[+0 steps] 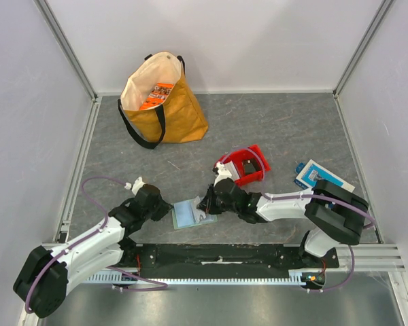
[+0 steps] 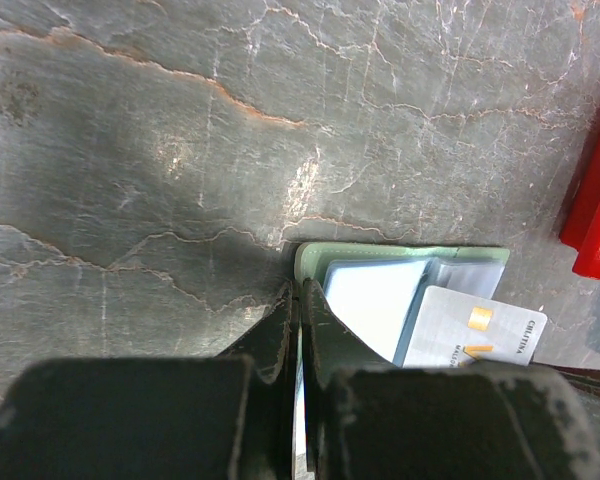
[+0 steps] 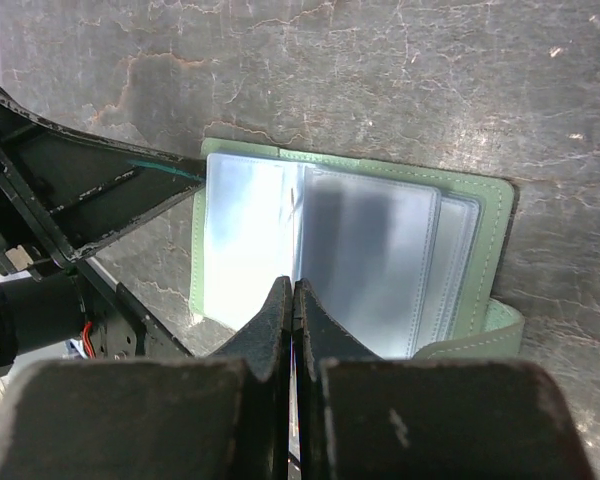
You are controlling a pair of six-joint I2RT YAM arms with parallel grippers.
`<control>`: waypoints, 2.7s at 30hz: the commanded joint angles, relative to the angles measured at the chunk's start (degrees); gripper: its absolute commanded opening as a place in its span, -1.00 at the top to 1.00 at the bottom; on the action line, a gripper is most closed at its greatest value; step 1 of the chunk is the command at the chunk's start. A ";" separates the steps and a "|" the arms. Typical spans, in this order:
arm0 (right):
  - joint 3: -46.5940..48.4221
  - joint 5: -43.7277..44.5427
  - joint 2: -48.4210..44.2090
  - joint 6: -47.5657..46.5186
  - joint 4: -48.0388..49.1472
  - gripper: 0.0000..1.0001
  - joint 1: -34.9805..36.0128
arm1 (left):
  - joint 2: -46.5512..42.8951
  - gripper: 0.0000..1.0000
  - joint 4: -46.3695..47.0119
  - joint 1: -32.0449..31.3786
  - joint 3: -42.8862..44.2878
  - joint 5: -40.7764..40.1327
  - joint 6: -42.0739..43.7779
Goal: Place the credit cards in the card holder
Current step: Insert the credit card into the card holder.
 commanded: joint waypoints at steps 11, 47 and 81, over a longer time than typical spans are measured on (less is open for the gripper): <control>-3.04 -2.12 6.97 5.43 15.55 1.00 0.25 | -0.60 0.96 -0.75 -0.06 -1.06 0.86 -1.34; -3.04 -5.02 12.42 10.00 11.85 1.00 0.60 | -0.33 0.96 0.39 -0.06 -1.33 0.60 1.65; 9.70 -0.45 7.94 0.86 -9.95 0.03 3.50 | -3.32 0.96 -0.48 -0.06 -1.94 0.51 0.95</control>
